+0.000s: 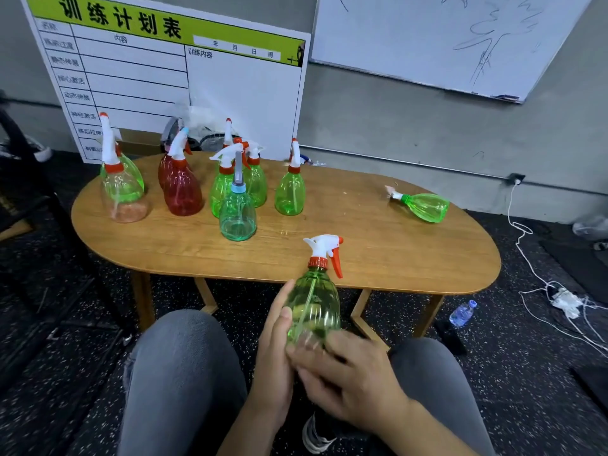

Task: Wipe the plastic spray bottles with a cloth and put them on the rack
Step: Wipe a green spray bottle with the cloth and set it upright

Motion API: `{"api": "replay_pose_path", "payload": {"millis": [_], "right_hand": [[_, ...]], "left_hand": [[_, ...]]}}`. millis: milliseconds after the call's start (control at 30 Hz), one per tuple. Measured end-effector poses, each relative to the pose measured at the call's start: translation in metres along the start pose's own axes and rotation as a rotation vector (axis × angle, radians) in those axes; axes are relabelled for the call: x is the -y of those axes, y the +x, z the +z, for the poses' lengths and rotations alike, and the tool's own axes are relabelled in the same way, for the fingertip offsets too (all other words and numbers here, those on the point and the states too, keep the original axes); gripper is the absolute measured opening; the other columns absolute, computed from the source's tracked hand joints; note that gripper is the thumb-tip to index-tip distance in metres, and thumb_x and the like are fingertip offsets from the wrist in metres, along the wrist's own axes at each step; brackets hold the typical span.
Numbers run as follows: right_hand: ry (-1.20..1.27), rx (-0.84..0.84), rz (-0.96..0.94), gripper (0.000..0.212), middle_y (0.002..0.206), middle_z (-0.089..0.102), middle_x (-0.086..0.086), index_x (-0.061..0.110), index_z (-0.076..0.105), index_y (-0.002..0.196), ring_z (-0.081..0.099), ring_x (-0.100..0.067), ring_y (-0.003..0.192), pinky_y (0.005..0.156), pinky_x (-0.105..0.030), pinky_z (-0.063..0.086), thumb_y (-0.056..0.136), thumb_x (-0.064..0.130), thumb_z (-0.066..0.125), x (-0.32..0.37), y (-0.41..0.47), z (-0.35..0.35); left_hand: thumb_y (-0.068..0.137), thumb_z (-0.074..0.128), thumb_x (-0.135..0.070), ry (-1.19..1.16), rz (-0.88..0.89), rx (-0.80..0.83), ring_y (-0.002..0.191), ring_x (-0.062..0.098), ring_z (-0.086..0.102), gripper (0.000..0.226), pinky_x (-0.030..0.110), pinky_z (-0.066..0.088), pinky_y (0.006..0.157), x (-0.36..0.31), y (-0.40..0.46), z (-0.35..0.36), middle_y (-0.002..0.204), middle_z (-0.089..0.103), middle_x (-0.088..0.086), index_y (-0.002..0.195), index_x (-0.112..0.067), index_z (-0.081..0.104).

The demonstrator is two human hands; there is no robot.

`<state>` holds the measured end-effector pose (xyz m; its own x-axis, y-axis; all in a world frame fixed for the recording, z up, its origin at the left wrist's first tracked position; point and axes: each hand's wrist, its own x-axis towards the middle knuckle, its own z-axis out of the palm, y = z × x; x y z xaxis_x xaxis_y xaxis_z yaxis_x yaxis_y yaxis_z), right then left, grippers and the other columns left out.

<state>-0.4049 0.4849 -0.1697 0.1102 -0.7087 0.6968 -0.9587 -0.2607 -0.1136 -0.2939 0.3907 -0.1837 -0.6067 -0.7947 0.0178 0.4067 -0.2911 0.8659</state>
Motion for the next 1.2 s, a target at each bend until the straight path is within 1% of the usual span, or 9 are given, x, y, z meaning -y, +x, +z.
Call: {"api": "replay_pose_path", "payload": {"millis": [200,300,400,533,600,667,867,1100,1200], "right_hand": [[-0.074,-0.035,-0.041,0.025,0.088,0.051,0.007,0.029,0.079,0.120,0.054,-0.009,0.070,0.056,-0.021,0.049,0.100,0.033,0.067,-0.014,0.015,-0.013],[0.041,-0.087,0.217,0.028,0.080,0.052,0.009,0.028,0.078,0.122,0.051,-0.008,0.063,0.049,-0.030,0.049,0.104,0.039,0.059,-0.028,0.037,-0.011],[0.241,-0.115,0.463,0.031,0.081,0.060,0.020,0.026,0.080,0.117,0.055,-0.004,0.067,0.058,-0.026,0.045,0.102,0.042,0.058,-0.046,0.054,-0.009],[0.335,-0.093,0.514,0.032,0.081,0.058,0.027,0.027,0.080,0.117,0.054,-0.002,0.070,0.063,-0.014,0.035,0.101,0.043,0.058,-0.046,0.060,-0.008],[0.367,-0.143,0.522,0.030,0.081,0.058,0.024,0.028,0.079,0.119,0.052,-0.003,0.069,0.063,-0.015,0.037,0.101,0.040,0.059,-0.045,0.058,-0.010],[0.389,-0.212,0.532,0.027,0.087,0.065,0.020,0.027,0.079,0.119,0.056,-0.004,0.073,0.066,-0.017,0.042,0.102,0.036,0.060,-0.047,0.056,-0.011],[0.386,-0.259,0.546,0.024,0.092,0.073,0.001,0.027,0.077,0.119,0.062,-0.006,0.083,0.074,-0.017,0.046,0.102,0.032,0.061,-0.047,0.058,-0.014],[0.392,-0.257,0.561,0.023,0.091,0.070,0.012,0.026,0.079,0.117,0.066,-0.010,0.084,0.076,-0.021,0.047,0.102,0.030,0.063,-0.047,0.063,-0.014],[0.364,-0.193,0.583,0.023,0.090,0.071,0.013,0.027,0.081,0.116,0.066,-0.010,0.083,0.077,-0.022,0.047,0.101,0.033,0.063,-0.048,0.065,-0.013]], "left_hand": [[0.103,0.043,-0.042,0.050,-0.011,0.011,0.129,0.025,0.067,0.050,0.046,0.050,0.107,0.000,0.000,0.002,0.138,0.071,0.004,0.151,-0.035,0.051],[0.100,0.044,-0.043,0.090,-0.013,0.025,0.131,0.020,0.066,0.051,0.048,0.050,0.108,0.001,0.002,0.001,0.142,0.069,-0.002,0.149,-0.038,0.053],[0.098,0.048,-0.047,0.107,-0.012,0.036,0.128,0.019,0.068,0.050,0.044,0.054,0.103,0.002,0.001,0.001,0.142,0.069,-0.005,0.146,-0.042,0.055],[0.082,0.073,-0.073,0.147,0.027,0.057,0.128,0.024,0.068,0.068,0.043,0.057,0.099,0.001,-0.004,0.001,0.142,0.067,-0.004,0.144,-0.051,0.056],[0.071,0.083,-0.074,0.160,0.048,0.080,0.133,0.022,0.065,0.085,0.043,0.056,0.105,-0.001,-0.005,0.001,0.145,0.066,-0.005,0.147,-0.050,0.053],[0.071,0.087,-0.067,0.156,0.068,0.089,0.133,0.020,0.064,0.083,0.044,0.055,0.107,0.000,-0.006,0.002,0.144,0.066,-0.007,0.145,-0.053,0.053],[0.080,0.077,-0.056,0.170,0.074,0.035,0.128,0.025,0.067,0.068,0.057,0.051,0.112,-0.001,-0.005,0.000,0.141,0.068,0.000,0.145,-0.056,0.054],[0.091,0.063,-0.061,0.169,0.025,0.082,0.139,0.027,0.059,0.058,0.060,0.042,0.118,0.005,-0.002,-0.002,0.154,0.059,-0.001,0.147,-0.059,0.051],[0.099,0.051,-0.049,0.157,0.012,0.094,0.140,0.024,0.059,0.047,0.060,0.045,0.116,0.008,0.000,-0.002,0.155,0.058,-0.005,0.145,-0.058,0.054]]}}
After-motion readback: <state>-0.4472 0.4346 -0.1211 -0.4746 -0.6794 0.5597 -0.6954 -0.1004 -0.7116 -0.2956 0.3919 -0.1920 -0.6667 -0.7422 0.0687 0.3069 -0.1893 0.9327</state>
